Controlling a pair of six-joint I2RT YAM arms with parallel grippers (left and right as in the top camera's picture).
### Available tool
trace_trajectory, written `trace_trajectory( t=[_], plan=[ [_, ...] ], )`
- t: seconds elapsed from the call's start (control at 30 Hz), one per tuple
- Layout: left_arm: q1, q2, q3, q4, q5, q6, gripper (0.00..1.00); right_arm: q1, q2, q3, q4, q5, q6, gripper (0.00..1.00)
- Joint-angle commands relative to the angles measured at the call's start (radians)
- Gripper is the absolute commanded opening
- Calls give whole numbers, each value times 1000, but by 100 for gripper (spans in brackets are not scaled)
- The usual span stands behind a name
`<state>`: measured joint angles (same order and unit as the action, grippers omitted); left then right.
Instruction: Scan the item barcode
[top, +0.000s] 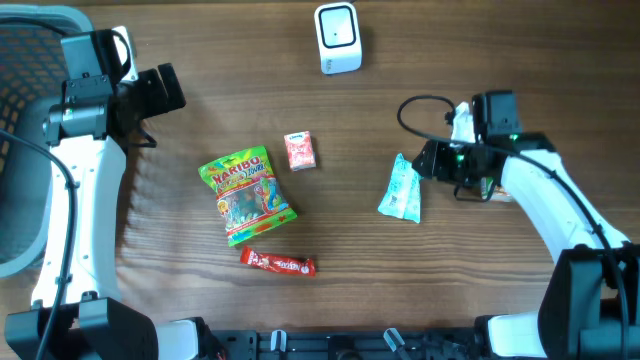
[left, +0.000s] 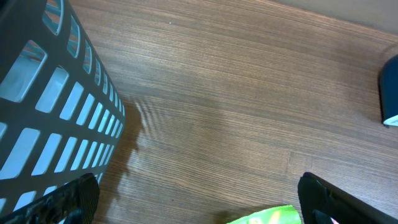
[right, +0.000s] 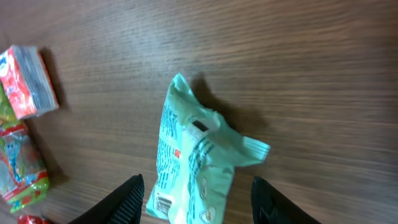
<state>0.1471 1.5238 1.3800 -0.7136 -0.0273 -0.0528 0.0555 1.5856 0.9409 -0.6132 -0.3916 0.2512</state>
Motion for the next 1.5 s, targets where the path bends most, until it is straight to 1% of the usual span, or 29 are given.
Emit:
trace_trajectory(
  t=[0.0, 0.13, 0.2, 0.3, 0.37, 0.4, 0.43, 0.47, 0.53, 0.57, 0.63, 0.67, 0.73, 0.83, 0.87, 1.0, 1.1, 1.2, 1.3, 1.37, 1.47],
  plan=[
    [8, -9, 8, 2, 8, 16, 100, 0, -3, -93, 92, -81, -12, 57],
    [8, -9, 8, 2, 8, 16, 100, 0, -3, -187, 226, -135, -10, 57],
    [8, -9, 8, 2, 8, 16, 100, 0, 2, -243, 315, -126, 45, 53],
    [8, -9, 8, 2, 8, 16, 100, 0, 13, -303, 431, -122, 68, 52],
    [8, -9, 8, 2, 8, 16, 100, 0, 18, -327, 476, -122, 73, 43],
    [8, -9, 8, 2, 8, 16, 100, 0, 18, -327, 477, -123, 64, 33],
    [8, -9, 8, 2, 8, 16, 100, 0, 17, -327, 479, -123, 63, 26],
    [8, -9, 8, 2, 8, 16, 100, 0, 16, -324, 478, -126, 63, 23],
    [8, -9, 8, 2, 8, 16, 100, -1, 5, -323, 477, -154, 54, 20],
    [8, -9, 8, 2, 8, 16, 100, -1, -6, -322, 477, -192, 13, 18],
    [8, -9, 8, 2, 8, 16, 100, -1, -54, -300, 430, -249, -42, 6],
    [8, -9, 8, 2, 8, 16, 100, -1, -80, -286, 399, -259, -61, 4],
    [8, -9, 8, 2, 8, 16, 100, -1, -163, -243, 307, -280, -110, 4],
    [8, -9, 8, 2, 8, 16, 100, -1, -320, -200, 203, -283, -120, 4],
    [8, -9, 8, 2, 8, 16, 100, 0, -401, -196, 183, -290, -116, 4],
    [8, -9, 8, 2, 8, 16, 100, 0, -623, -195, 119, -291, -114, 4],
    [8, -9, 8, 2, 8, 16, 100, 0, -747, -188, 78, -290, -64, 4],
    [8, -9, 8, 2, 8, 16, 100, 0, -796, -146, 57, -290, -14, 4],
    [8, -9, 8, 2, 8, 16, 100, 0, -780, -91, 6, -295, -11, 4],
    [8, -9, 8, 2, 8, 16, 100, 0, -755, -64, -20, -298, 15, 4],
    [8, -9, 8, 2, 8, 16, 100, 0, -713, -62, -24, -378, 142, 4]
  ],
)
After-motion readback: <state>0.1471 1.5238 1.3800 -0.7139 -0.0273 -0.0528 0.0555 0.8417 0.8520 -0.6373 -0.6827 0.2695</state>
